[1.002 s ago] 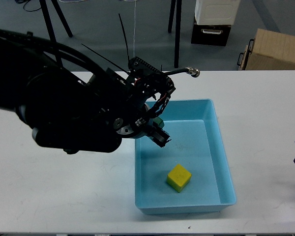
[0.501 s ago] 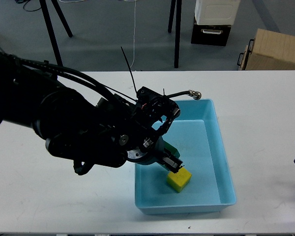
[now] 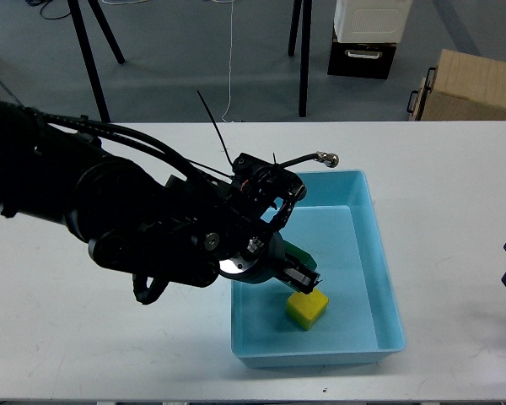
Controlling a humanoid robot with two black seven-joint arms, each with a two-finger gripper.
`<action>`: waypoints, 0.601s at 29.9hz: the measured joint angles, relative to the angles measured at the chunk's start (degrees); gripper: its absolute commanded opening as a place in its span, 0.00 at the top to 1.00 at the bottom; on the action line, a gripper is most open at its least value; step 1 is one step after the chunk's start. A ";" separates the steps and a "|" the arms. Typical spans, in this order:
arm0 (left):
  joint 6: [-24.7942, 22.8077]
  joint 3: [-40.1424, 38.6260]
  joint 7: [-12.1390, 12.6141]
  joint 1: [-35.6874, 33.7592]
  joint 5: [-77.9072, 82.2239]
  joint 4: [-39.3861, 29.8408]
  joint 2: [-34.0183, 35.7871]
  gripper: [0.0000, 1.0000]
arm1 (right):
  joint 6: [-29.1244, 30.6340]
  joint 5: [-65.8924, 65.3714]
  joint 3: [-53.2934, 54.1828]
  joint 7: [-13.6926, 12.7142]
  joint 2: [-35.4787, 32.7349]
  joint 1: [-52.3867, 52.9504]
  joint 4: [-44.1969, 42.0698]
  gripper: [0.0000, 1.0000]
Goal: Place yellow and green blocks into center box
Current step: 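Lift the green cube and carry it over the blue tray, then lower the green cube into the tray beside the yellow cube and release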
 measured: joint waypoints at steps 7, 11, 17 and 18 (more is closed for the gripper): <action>-0.29 0.00 -0.93 -0.18 -0.39 0.59 0.00 0.28 | 0.00 -0.01 0.16 0.03 0.12 0.00 0.02 0.01; -0.14 0.04 -3.30 -0.19 -0.41 0.73 0.00 0.76 | 0.00 -0.01 0.29 0.05 0.12 -0.03 0.02 0.01; 0.16 0.24 -9.92 -0.31 -0.39 1.29 0.00 0.97 | 0.00 -0.03 0.11 0.05 0.24 -0.07 0.01 0.01; 0.42 0.26 -10.04 -0.30 -0.36 1.33 0.00 1.00 | 0.00 -0.03 0.11 0.05 0.33 -0.06 0.01 0.01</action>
